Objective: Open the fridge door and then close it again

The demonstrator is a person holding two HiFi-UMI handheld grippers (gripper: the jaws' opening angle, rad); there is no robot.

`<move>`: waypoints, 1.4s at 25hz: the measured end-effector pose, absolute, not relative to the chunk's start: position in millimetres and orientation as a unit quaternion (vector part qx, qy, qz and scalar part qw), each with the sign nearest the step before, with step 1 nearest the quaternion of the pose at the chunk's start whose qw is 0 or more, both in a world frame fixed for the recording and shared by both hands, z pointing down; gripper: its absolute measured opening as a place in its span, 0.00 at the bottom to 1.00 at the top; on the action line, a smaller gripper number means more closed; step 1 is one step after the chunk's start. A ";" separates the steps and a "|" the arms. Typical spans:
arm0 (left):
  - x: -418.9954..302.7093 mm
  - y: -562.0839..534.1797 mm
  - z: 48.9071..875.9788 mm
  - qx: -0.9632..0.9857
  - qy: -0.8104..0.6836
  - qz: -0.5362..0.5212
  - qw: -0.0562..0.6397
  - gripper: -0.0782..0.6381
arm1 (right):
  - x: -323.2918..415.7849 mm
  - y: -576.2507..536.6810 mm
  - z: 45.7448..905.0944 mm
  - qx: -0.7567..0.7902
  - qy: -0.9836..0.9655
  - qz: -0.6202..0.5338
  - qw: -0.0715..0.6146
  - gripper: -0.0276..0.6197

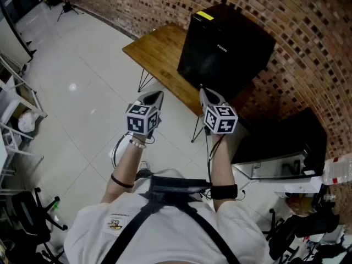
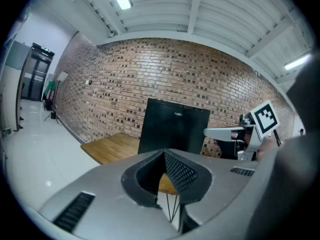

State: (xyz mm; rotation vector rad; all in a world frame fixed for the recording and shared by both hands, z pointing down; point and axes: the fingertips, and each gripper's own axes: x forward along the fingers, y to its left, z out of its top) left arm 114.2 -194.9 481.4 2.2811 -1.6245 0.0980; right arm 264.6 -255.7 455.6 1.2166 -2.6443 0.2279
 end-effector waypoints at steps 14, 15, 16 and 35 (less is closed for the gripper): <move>97.8 -215.0 507.2 0.813 -0.547 0.019 0.198 0.11 | 223.3 -444.7 335.0 0.403 -0.871 -0.123 0.251 0.44; 93.7 -216.2 508.9 0.813 -0.547 0.017 0.202 0.11 | 219.7 -456.2 332.4 0.401 -0.867 -0.133 0.265 0.44; 89.4 -217.6 510.2 0.812 -0.547 0.014 0.204 0.11 | 216.2 -467.6 331.0 0.399 -0.862 -0.142 0.281 0.44; 0.7 -245.2 532.6 0.790 -0.562 -0.005 0.245 0.11 | 163.3 -571.0 369.6 0.370 -0.789 -0.150 0.467 0.47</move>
